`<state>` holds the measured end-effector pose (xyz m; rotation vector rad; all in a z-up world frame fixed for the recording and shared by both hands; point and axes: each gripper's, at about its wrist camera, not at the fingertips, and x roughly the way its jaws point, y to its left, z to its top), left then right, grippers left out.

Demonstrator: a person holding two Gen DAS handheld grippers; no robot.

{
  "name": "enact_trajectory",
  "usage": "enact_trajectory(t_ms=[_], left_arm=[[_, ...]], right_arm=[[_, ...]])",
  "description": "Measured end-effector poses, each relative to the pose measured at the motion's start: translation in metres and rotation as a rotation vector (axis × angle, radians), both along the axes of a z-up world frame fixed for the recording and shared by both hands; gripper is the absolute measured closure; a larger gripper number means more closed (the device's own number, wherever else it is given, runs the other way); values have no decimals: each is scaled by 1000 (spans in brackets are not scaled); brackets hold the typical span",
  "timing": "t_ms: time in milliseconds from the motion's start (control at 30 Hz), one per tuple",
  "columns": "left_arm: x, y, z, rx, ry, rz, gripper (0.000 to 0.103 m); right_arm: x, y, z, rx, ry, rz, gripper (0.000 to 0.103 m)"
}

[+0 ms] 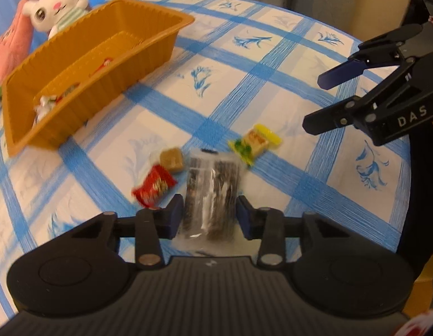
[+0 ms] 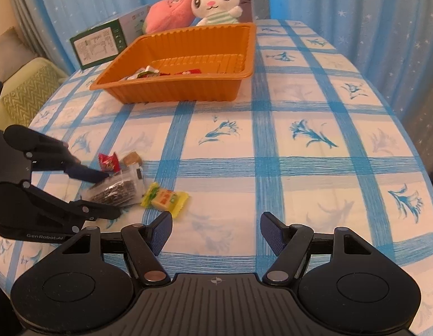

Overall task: Organize snacks
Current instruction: 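Grasp the clear seaweed packet with the left tool while the right tool grasps the yellow-green sweet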

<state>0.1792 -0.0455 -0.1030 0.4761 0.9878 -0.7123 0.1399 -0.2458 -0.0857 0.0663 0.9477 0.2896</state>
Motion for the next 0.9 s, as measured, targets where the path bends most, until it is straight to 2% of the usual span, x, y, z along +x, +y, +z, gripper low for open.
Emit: enact_trajectory(t_ms=[200, 367, 467, 700, 800, 833, 900], left_arm=[[-16, 16, 2, -58, 2, 175, 69], [-27, 29, 4, -87, -5, 336, 69], [-31, 35, 5, -113, -7, 420, 69], [-36, 38, 4, -136, -25, 468, 69], [-36, 37, 3, -139, -32, 468, 68], [-36, 36, 3, -140, -38, 465, 68], [-37, 35, 3, -138, -46, 464, 68]], right_arm=[[11, 17, -7, -41, 6, 124, 33], [23, 33, -13, -84, -26, 253, 33], [31, 44, -19, -125, -32, 312, 46], [44, 58, -28, -134, -45, 428, 54], [44, 60, -28, -133, -44, 420, 68], [43, 61, -27, -133, -43, 413, 79], [40, 61, -26, -131, -36, 392, 82]])
